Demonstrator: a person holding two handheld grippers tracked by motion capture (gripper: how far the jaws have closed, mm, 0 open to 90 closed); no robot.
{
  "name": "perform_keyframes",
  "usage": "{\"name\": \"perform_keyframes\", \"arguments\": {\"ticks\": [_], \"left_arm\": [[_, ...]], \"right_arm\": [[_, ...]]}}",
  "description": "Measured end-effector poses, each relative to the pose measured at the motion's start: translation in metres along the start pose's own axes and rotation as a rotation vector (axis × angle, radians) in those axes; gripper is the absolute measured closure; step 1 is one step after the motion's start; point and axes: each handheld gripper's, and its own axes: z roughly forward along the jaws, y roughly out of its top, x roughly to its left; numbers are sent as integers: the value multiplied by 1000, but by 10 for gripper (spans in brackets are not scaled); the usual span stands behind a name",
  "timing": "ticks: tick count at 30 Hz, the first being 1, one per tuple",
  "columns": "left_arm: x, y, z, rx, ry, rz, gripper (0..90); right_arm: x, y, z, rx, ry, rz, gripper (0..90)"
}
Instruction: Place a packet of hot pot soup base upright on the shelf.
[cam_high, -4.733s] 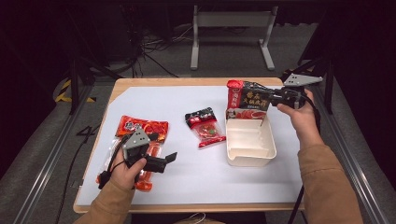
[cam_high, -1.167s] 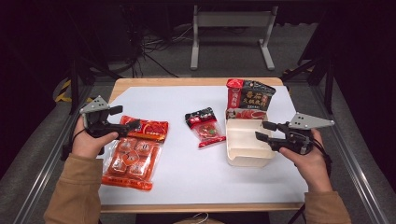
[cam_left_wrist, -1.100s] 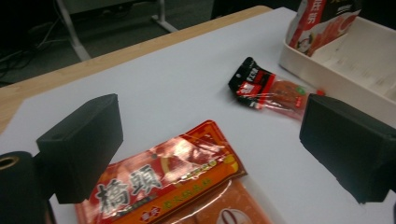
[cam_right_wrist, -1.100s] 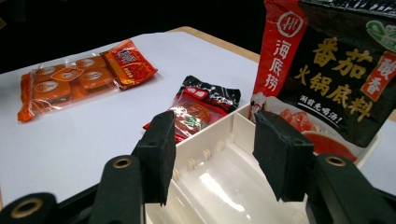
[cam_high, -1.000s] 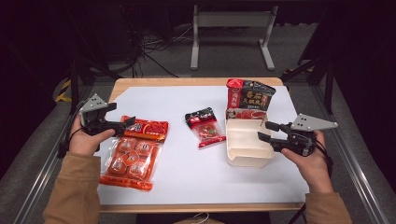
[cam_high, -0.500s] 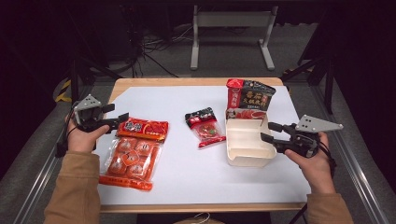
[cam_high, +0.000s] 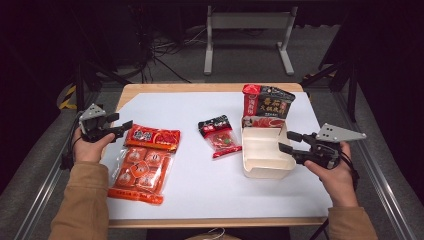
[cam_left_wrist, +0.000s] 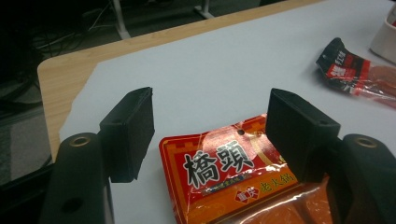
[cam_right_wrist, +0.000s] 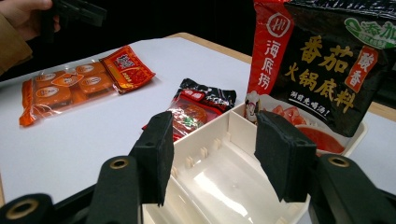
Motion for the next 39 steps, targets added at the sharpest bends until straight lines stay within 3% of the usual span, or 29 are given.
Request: {"name": "perform_keyframes", "arguments": {"ticks": [8, 11, 21, 39], "left_arm": [[12, -14, 17, 62, -3, -44, 333], [15, -16, 20, 73, -5, -42, 334], [22, -25, 40, 140, -30, -128, 372], [27, -35, 60, 212, -96, -141, 400]], "right_arm": [[1, -1, 2, 9, 7, 2, 463], [1, -2, 3, 12, 7, 1, 461], [2, -8, -1, 25, -3, 13, 458], [3, -13, -6, 30, -10, 24, 451]]}}
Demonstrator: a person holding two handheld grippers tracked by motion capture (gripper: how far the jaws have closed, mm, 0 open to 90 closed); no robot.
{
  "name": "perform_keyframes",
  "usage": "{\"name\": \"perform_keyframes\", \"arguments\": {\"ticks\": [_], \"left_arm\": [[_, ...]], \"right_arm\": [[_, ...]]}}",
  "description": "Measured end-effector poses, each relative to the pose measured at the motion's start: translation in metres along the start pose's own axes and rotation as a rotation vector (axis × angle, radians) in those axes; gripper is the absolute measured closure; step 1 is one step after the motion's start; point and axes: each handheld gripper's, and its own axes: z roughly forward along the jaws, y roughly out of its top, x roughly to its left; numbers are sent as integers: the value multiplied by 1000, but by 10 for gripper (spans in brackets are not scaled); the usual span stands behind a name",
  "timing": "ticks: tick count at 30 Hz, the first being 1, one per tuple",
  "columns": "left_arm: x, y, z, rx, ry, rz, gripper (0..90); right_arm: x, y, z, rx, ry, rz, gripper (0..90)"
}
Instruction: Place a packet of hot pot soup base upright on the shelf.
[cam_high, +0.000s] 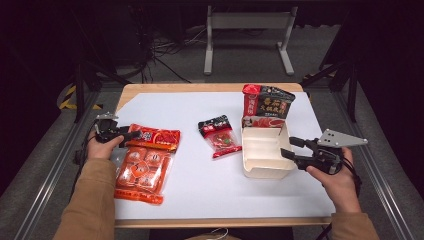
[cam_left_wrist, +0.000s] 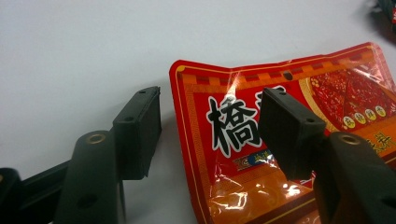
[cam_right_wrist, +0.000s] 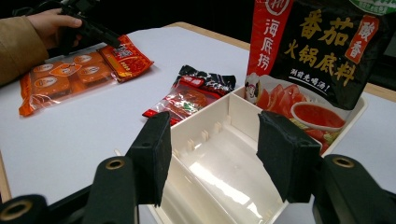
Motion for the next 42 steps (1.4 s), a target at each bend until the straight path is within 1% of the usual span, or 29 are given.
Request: {"name": "perform_keyframes", "arguments": {"ticks": [1, 3, 5, 6, 8, 10, 13, 15, 16, 17, 19, 23, 24, 25, 30, 34, 38, 42], "left_arm": [[0, -1, 1, 6, -7, 0, 406], [0, -1, 2, 8, -10, 14, 410], [-1, -1, 3, 6, -26, 16, 432], [-2, -2, 4, 2, -34, 24, 433], [-3, -1, 4, 9, -41, 40, 475], [-5, -1, 4, 11, -61, 43, 540], [-7, 0, 3, 17, -50, 66, 624], [-7, -1, 3, 15, -34, 82, 687], [-7, -1, 3, 15, -34, 82, 717], [-7, -1, 2, 14, -30, 89, 717], [-7, -2, 2, 16, -22, 97, 763], [-7, -3, 4, 23, -17, 99, 782], [-7, -3, 4, 24, -17, 99, 784], [-7, -3, 4, 25, -20, 90, 783], [-6, -3, 4, 26, -21, 93, 783], [-8, -3, 4, 29, -11, 84, 812], [-9, -3, 4, 38, 0, 86, 868], [-7, -2, 3, 33, -6, 91, 890]], "right_arm": [[0, 0, 0, 1, 0, -1, 450], [0, 0, 1, 1, 1, 0, 448], [0, 0, 1, 0, 2, 0, 446], [0, 0, 1, 0, 2, -1, 446], [0, 0, 1, 0, 3, 0, 444], [0, 0, 1, -1, 5, 0, 442], [0, 0, 1, -3, 6, 1, 440], [-1, 0, 1, -4, 6, 1, 440], [-1, 0, 1, -4, 6, 1, 440], [-1, 0, 1, -5, 6, 1, 440], [0, 0, 1, -7, 9, 5, 439], [0, 0, 1, -4, 11, 1, 437], [0, 0, 1, -4, 11, 0, 437], [0, 0, 1, -4, 12, 0, 437], [0, 0, 2, -3, 12, -3, 436], [1, 0, 2, -3, 13, -4, 437], [1, 0, 2, -3, 12, -4, 437], [1, 0, 2, -2, 19, 2, 445]]}}
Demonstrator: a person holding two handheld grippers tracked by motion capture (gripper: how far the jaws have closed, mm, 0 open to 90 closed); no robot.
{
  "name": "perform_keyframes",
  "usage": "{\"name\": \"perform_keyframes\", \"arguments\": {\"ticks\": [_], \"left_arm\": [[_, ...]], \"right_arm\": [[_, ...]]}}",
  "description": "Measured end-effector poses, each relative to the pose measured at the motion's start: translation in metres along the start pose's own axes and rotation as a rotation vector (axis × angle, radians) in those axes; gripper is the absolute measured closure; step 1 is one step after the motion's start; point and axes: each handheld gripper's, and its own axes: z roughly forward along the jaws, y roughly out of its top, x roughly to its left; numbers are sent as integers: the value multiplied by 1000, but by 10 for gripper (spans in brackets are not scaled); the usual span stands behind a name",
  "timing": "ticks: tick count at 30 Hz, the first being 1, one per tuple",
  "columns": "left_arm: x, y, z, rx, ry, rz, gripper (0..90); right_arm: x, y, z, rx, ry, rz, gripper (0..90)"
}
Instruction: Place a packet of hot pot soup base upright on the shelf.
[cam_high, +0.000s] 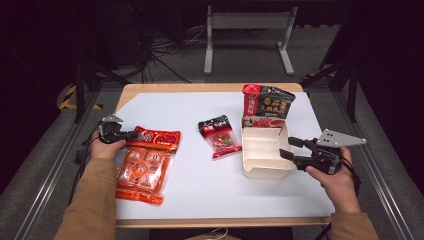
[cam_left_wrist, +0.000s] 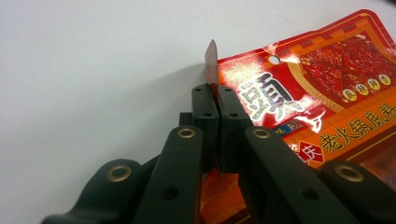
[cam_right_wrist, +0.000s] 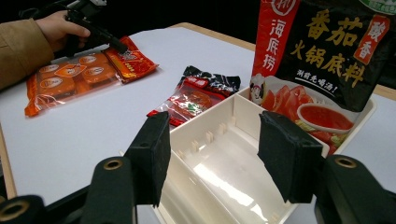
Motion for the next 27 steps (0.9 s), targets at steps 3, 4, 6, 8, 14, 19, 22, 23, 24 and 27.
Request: {"name": "perform_keyframes", "arguments": {"ticks": [3, 4, 6, 8, 14, 19, 22, 23, 24, 27], "left_arm": [[0, 0, -2, -12, -4, -3, 900], [0, 1, -3, -14, -1, 3, 900], [-2, 2, -6, -21, 5, 11, 900], [-4, 4, -10, -41, 13, 15, 900], [-13, 10, -25, -77, 33, 32, 900], [-17, 13, -46, -139, 18, 16, 900], [-20, 14, -54, -164, 14, 16, 900], [-22, 15, -56, -170, 16, 27, 900], [-24, 16, -59, -175, 20, 32, 900], [-30, 18, -67, -200, 18, 41, 900]], "right_arm": [[0, 1, 1, 1, 9, -5, 467], [0, 1, 1, 1, 11, -6, 470], [0, 2, 2, 2, 12, -7, 470], [0, 2, 3, -1, 13, -6, 470], [1, 4, 3, -21, 25, 26, 469], [0, 6, 5, -45, 23, 29, 477], [0, 7, 8, -47, 29, 26, 479], [0, 8, 9, -49, 28, 26, 480], [1, 9, 9, -51, 31, 24, 483], [3, 10, 12, -55, 36, 15, 490]]}}
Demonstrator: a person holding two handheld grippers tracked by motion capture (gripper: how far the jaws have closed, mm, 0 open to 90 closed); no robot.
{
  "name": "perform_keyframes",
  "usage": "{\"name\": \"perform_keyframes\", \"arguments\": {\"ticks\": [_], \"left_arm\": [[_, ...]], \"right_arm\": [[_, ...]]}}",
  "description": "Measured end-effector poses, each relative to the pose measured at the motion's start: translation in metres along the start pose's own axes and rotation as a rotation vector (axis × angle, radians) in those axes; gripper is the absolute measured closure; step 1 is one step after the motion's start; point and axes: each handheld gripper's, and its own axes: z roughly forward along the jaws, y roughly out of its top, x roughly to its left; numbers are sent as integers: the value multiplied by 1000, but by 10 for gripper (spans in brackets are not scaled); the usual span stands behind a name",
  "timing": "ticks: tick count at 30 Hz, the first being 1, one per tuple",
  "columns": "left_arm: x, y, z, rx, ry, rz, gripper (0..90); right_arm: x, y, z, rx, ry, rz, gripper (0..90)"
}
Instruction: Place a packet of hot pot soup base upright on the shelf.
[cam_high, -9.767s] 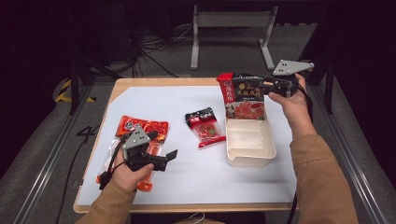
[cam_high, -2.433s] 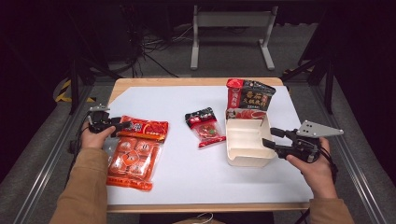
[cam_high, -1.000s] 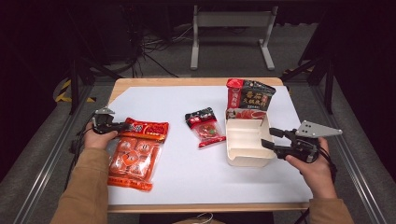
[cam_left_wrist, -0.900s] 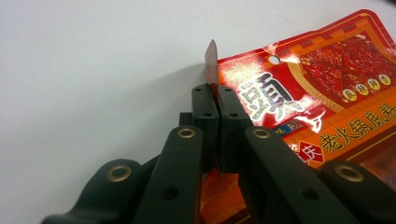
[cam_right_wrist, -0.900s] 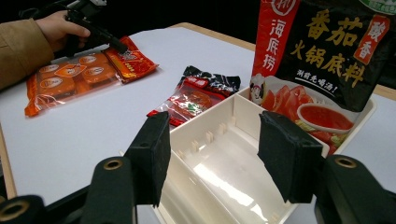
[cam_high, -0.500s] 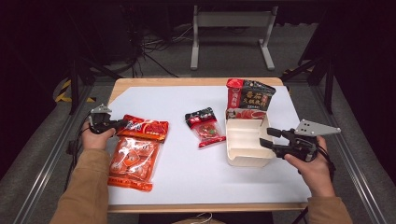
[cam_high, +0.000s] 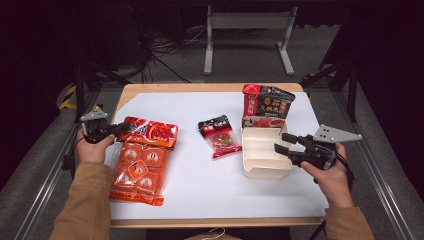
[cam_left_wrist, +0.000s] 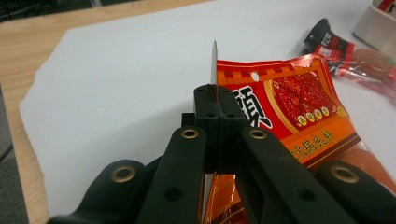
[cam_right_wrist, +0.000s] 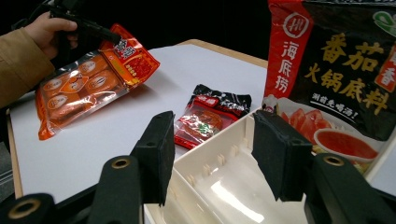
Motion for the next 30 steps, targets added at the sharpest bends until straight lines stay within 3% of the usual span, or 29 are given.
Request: {"name": "perform_keyframes", "arguments": {"ticks": [6, 10, 14, 20, 25, 30], "left_arm": [[-10, 9, -16, -46, -12, 7, 900], [-15, 14, -28, -82, -53, -20, 900], [-21, 20, -40, -102, -70, -9, 900], [-36, 32, -57, -134, -108, 28, 900], [-48, 39, -67, -185, -183, 74, 900], [-62, 46, -75, -210, -219, 121, 900]], "right_arm": [[6, 4, 7, -7, 18, -25, 502], [11, 7, 9, -15, 32, -38, 522], [18, 12, 14, -15, 41, -55, 526], [25, 18, 17, -14, 60, -64, 525], [32, 23, 20, -18, 74, -69, 515], [36, 27, 22, -24, 87, -74, 506]]}}
